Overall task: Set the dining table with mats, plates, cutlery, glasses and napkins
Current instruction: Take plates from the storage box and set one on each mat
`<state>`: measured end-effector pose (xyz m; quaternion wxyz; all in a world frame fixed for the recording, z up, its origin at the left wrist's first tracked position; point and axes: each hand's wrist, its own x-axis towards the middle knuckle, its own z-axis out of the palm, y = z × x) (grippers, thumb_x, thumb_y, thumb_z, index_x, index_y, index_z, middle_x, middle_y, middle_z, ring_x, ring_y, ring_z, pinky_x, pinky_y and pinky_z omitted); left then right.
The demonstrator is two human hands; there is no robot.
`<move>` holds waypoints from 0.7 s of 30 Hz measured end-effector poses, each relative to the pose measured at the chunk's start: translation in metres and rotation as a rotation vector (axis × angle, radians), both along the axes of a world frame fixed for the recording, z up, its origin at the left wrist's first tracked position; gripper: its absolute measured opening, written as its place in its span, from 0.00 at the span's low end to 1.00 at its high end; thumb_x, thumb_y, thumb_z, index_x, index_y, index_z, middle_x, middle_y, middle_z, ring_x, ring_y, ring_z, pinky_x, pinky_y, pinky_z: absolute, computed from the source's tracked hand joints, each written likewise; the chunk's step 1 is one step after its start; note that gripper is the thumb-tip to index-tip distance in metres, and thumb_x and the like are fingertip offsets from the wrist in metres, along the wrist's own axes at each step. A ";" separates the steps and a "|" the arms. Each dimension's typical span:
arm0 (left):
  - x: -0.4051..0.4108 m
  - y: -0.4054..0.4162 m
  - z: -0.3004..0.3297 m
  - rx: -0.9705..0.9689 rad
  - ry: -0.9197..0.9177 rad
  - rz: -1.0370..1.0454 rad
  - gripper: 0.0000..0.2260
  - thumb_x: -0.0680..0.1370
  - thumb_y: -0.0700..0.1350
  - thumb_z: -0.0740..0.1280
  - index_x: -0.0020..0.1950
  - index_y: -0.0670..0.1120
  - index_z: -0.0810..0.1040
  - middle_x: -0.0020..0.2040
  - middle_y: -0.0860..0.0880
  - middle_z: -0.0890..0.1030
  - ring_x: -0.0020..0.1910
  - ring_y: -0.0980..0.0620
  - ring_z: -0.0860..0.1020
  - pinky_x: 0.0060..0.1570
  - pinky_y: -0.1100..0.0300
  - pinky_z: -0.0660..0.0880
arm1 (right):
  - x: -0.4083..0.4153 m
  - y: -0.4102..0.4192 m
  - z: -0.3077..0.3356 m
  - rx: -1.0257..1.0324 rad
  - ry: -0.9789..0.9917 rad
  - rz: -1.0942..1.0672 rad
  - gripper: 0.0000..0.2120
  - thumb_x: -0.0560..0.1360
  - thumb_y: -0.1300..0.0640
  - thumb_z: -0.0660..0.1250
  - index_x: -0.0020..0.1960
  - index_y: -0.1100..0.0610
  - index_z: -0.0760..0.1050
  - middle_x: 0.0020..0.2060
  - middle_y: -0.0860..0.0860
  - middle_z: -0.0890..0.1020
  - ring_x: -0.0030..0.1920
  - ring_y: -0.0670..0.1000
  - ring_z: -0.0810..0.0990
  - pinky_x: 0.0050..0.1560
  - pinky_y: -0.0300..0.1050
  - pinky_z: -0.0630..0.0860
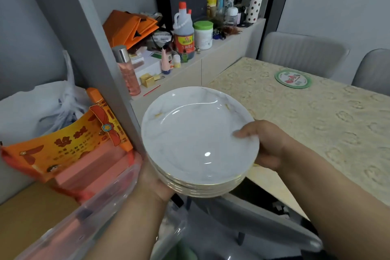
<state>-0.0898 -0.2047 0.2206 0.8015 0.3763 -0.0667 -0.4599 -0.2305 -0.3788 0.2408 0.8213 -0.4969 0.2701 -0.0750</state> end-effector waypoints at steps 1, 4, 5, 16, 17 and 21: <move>0.001 -0.009 0.002 0.026 0.011 -0.012 0.15 0.69 0.50 0.70 0.51 0.45 0.86 0.52 0.42 0.84 0.48 0.42 0.83 0.43 0.47 0.81 | -0.005 -0.009 -0.001 0.005 -0.016 -0.006 0.29 0.65 0.64 0.63 0.66 0.60 0.73 0.60 0.59 0.80 0.59 0.62 0.79 0.54 0.55 0.78; 0.007 -0.027 0.014 0.086 0.050 -0.099 0.33 0.72 0.68 0.57 0.65 0.48 0.78 0.62 0.41 0.80 0.60 0.40 0.79 0.59 0.42 0.75 | -0.019 -0.033 -0.008 -0.003 -0.011 -0.024 0.29 0.63 0.64 0.62 0.65 0.60 0.74 0.59 0.60 0.80 0.57 0.62 0.80 0.51 0.55 0.79; 0.008 -0.032 0.012 0.103 0.055 -0.125 0.34 0.71 0.70 0.56 0.66 0.48 0.78 0.63 0.42 0.79 0.61 0.40 0.78 0.60 0.42 0.72 | -0.023 -0.039 -0.012 -0.006 0.002 -0.038 0.30 0.63 0.64 0.62 0.66 0.60 0.73 0.59 0.60 0.80 0.58 0.63 0.80 0.56 0.59 0.77; -0.002 -0.096 -0.030 0.406 -0.041 -0.258 0.27 0.63 0.35 0.64 0.63 0.38 0.77 0.58 0.37 0.81 0.57 0.37 0.80 0.61 0.44 0.73 | -0.043 -0.087 -0.059 0.029 0.134 -0.219 0.24 0.66 0.62 0.62 0.62 0.60 0.76 0.53 0.58 0.83 0.55 0.61 0.81 0.55 0.55 0.76; -0.001 -0.103 -0.034 0.424 -0.063 -0.262 0.26 0.65 0.34 0.64 0.63 0.38 0.77 0.57 0.37 0.81 0.57 0.38 0.80 0.60 0.45 0.73 | -0.044 -0.090 -0.062 0.040 0.147 -0.245 0.21 0.69 0.63 0.61 0.61 0.60 0.76 0.53 0.58 0.84 0.54 0.61 0.81 0.54 0.54 0.76; -0.006 -0.136 -0.048 0.520 -0.107 -0.323 0.19 0.73 0.33 0.58 0.62 0.38 0.77 0.55 0.38 0.82 0.57 0.38 0.80 0.56 0.47 0.75 | -0.058 -0.104 -0.080 0.096 0.212 -0.383 0.18 0.71 0.65 0.58 0.58 0.63 0.77 0.50 0.59 0.84 0.53 0.63 0.81 0.56 0.56 0.74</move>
